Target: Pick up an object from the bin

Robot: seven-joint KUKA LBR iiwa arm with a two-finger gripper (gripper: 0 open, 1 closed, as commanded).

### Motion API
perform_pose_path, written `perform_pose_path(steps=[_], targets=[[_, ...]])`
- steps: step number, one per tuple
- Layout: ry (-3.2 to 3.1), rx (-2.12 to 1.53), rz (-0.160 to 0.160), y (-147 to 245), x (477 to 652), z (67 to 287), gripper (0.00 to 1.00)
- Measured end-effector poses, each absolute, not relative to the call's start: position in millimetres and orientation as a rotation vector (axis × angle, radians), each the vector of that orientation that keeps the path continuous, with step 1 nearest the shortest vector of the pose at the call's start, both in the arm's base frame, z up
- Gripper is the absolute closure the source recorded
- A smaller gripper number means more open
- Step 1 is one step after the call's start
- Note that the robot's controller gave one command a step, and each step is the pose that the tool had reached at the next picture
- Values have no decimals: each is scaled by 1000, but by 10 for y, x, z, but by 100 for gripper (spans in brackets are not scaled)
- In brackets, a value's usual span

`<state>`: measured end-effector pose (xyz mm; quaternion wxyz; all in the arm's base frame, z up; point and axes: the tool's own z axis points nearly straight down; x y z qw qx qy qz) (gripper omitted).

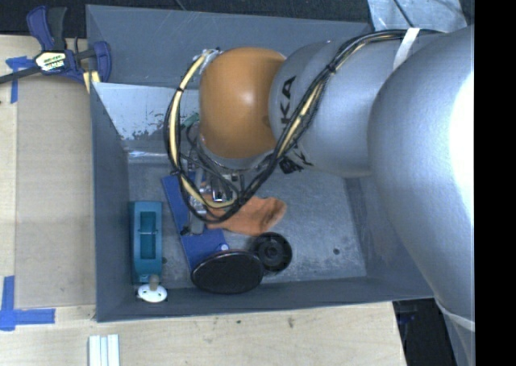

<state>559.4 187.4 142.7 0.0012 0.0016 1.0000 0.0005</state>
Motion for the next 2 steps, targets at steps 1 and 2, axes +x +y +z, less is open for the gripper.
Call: perform_pose_path(steps=[1, 2], targets=[[3139, 5, 1, 1874, 5594, 1427, 0], [3138, -58, 3, 1426, 5408, 1393, 0]])
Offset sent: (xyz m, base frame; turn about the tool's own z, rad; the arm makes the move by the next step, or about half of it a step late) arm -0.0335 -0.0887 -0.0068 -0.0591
